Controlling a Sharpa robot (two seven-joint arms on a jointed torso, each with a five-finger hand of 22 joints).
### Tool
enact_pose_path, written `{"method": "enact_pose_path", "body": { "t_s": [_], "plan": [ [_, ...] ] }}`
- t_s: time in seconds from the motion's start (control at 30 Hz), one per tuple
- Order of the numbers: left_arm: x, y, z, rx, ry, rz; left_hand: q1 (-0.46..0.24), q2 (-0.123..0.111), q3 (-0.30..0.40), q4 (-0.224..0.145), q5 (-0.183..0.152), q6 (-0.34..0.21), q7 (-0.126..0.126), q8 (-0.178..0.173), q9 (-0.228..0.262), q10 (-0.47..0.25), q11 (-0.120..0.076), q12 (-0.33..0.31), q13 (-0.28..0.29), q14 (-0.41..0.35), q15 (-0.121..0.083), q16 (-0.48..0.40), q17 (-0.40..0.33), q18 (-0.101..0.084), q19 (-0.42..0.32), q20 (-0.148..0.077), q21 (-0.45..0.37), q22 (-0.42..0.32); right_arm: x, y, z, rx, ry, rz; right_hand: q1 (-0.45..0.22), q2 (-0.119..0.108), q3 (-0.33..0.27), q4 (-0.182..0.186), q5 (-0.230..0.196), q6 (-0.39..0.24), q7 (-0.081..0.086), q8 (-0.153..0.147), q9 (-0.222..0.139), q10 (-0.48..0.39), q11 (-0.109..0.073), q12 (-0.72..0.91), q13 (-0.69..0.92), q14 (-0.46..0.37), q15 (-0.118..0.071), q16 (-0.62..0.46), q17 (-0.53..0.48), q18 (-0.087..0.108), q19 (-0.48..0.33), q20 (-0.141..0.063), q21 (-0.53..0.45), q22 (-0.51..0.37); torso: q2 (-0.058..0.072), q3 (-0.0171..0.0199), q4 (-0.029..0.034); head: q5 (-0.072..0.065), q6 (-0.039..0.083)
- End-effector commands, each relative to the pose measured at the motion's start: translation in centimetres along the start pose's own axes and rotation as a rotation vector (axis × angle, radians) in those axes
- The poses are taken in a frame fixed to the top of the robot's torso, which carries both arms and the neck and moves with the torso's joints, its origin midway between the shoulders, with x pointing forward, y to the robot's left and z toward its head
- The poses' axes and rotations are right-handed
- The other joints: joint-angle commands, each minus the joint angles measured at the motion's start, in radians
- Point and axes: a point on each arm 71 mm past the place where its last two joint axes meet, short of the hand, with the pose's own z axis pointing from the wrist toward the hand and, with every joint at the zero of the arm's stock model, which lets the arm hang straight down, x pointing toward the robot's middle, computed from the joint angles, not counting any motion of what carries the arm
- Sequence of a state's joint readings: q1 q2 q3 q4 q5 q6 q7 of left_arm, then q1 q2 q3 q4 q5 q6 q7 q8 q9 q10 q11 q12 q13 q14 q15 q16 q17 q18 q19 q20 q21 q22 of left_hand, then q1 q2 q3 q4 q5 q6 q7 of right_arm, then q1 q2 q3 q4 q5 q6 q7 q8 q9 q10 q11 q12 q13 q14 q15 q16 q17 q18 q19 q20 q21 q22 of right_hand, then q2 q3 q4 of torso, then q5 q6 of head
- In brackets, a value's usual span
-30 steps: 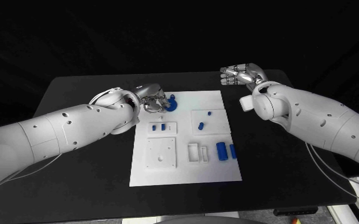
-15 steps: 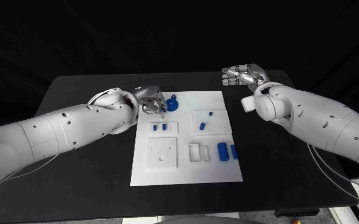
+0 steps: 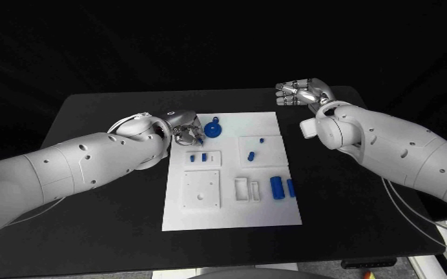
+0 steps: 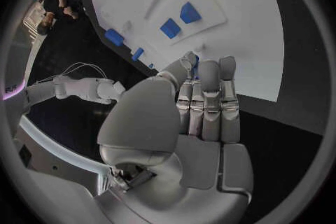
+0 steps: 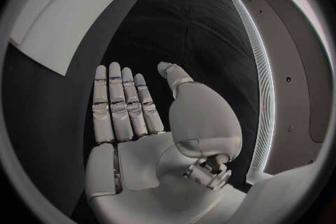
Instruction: Assemble the parts on the task board
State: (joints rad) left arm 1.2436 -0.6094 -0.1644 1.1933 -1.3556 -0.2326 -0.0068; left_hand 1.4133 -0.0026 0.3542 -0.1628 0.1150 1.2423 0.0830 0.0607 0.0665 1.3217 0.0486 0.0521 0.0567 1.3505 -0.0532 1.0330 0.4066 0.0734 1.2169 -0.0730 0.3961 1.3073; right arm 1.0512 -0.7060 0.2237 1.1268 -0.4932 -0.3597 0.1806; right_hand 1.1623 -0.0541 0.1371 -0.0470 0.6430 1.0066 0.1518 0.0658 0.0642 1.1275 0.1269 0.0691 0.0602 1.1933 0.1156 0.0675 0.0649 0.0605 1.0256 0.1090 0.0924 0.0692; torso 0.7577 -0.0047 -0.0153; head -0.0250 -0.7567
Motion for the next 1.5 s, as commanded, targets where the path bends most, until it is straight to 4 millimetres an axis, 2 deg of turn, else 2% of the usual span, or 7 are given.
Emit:
{"method": "enact_pose_path", "body": {
  "t_s": [0.03, 0.33, 1.07, 1.5],
  "plan": [
    [0.29, -0.2, 0.05, 0.012, 0.03, 0.019, 0.001, 0.006, 0.006, 0.0, 0.003, 0.007, 0.0, 0.003, 0.001, 0.039, -0.024, 0.007, 0.003, 0.002, -0.003, -0.003, 0.001, 0.019, -0.005, -0.002, 0.003, 0.022, 0.16, 0.1, -0.01, -0.012, 0.016, 0.004, -0.009, 0.002, 0.004, -0.001, 0.004, -0.005, 0.003, -0.003, 0.0, -0.006, 0.002, -0.003, -0.001, -0.007, -0.002, -0.005, -0.001, 0.012, -0.006, 0.003, -0.003, -0.002, -0.001, 0.0003, 0.0007, 0.002, -0.001],
    [0.66, -0.03, 0.01, 0.008, 0.049, 0.022, 0.001, 0.006, 0.006, 0.0, 0.003, 0.007, 0.0, 0.003, 0.001, 0.039, -0.024, 0.007, 0.003, 0.002, -0.003, -0.003, 0.001, 0.019, -0.005, -0.002, 0.003, 0.022, 0.15, 0.11, -0.01, -0.013, 0.015, 0.004, -0.009, 0.002, 0.004, -0.001, 0.004, -0.005, 0.003, -0.003, 0.0, -0.006, 0.002, -0.003, -0.001, -0.007, -0.002, -0.005, -0.001, 0.012, -0.006, 0.003, -0.003, -0.002, 0.0, -0.0005, 0.0007, 0.003, 0.0],
    [0.85, -0.01, 0.36, -0.002, 0.045, 0.031, 0.002, 0.005, 0.007, 0.001, 0.003, 0.005, 0.001, 0.003, 0.001, 0.037, -0.023, 0.007, 0.003, 0.002, -0.003, -0.004, 0.003, 0.02, -0.006, -0.002, 0.007, 0.022, 0.2, 0.11, -0.01, -0.013, 0.017, 0.005, -0.01, 0.002, 0.007, -0.001, 0.005, -0.004, 0.003, -0.003, 0.0, -0.006, 0.002, -0.003, -0.001, -0.007, -0.002, -0.005, -0.001, 0.012, -0.006, 0.003, -0.003, -0.002, 0.0, 0.001, -0.0001, 0.003, -0.001],
    [1.24, -0.34, 0.63, -0.006, 0.08, 0.043, 0.003, 0.005, 0.009, 0.001, 0.003, 0.004, 0.001, 0.003, 0.001, 0.037, -0.023, 0.007, 0.003, 0.001, -0.003, -0.004, 0.004, 0.02, -0.008, -0.002, 0.011, 0.022, 0.22, 0.13, -0.02, -0.013, 0.018, 0.005, -0.01, 0.002, 0.007, -0.001, 0.005, -0.004, 0.003, -0.003, 0.0, -0.006, 0.002, -0.003, -0.001, -0.007, -0.002, -0.005, -0.001, 0.012, -0.006, 0.003, -0.003, -0.002, 0.0, 0.0004, -0.0002, 0.002, -0.003]
  ]
}}
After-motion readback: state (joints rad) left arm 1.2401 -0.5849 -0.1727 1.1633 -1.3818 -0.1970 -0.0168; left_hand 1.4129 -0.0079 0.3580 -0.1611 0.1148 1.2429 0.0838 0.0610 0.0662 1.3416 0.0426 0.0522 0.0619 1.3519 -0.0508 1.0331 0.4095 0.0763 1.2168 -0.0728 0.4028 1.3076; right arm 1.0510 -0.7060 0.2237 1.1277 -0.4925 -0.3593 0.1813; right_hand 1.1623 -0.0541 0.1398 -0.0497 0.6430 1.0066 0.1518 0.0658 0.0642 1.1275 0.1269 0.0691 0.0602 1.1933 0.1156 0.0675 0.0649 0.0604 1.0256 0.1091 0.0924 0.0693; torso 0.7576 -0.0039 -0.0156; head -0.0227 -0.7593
